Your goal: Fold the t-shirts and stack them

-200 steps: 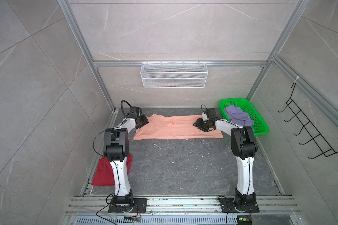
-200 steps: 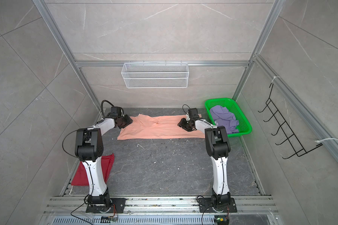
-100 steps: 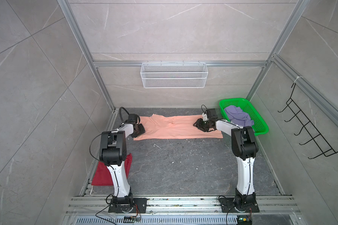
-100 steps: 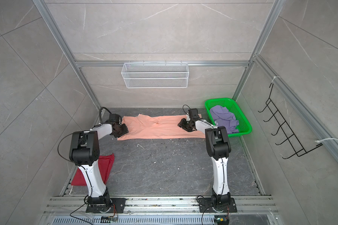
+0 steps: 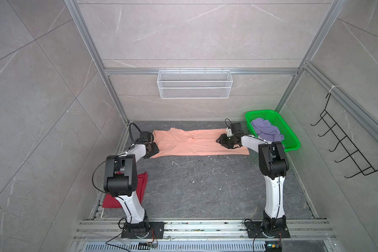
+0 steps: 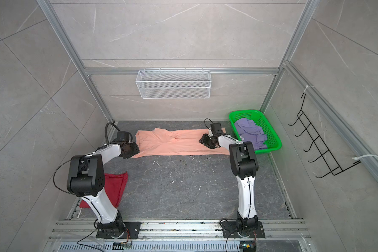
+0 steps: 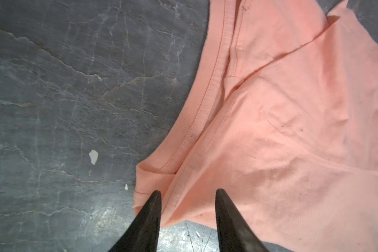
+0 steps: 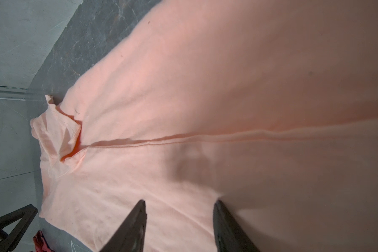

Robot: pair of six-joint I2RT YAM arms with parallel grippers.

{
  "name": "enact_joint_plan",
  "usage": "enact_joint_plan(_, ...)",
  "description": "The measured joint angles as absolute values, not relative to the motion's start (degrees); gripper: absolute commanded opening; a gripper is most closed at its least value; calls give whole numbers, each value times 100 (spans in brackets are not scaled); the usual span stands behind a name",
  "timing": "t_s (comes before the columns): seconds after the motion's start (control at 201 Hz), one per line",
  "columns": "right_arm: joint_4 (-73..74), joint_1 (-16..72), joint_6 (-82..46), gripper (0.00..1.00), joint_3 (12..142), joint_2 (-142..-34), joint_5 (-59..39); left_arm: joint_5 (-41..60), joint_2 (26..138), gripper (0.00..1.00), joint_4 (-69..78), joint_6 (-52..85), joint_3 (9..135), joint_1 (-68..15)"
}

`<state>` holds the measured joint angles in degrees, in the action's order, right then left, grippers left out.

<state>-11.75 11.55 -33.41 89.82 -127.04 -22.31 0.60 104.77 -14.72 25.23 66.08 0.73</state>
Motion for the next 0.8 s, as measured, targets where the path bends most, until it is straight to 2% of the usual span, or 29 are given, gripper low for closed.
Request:
enact_joint_plan(0.194, -1175, 1155, -3339, 52, 8980, -12700, -2231, 652, 10733, 43, -1372, 2298, 6751, 305)
enact_joint_plan(0.468, -1179, 1155, -3336, 52, 8945, -12665, -2206, 1522, 11146, 32, -1378, 2023, 7238, 368)
enact_joint_plan(0.567, -1177, 1153, -3336, 52, 8945, -12661, -2206, 1636, 11212, 32, -1424, 1935, 7303, 366)
enact_joint_plan(0.652, -1179, 1153, -3336, 52, 8945, -12656, -2200, 1660, 11262, 38, -1542, 1848, 7354, 366)
enact_joint_plan(0.796, -1179, 1149, -3336, 52, 8899, -12621, -2182, 1507, 11286, 39, -1752, 1653, 7450, 366)
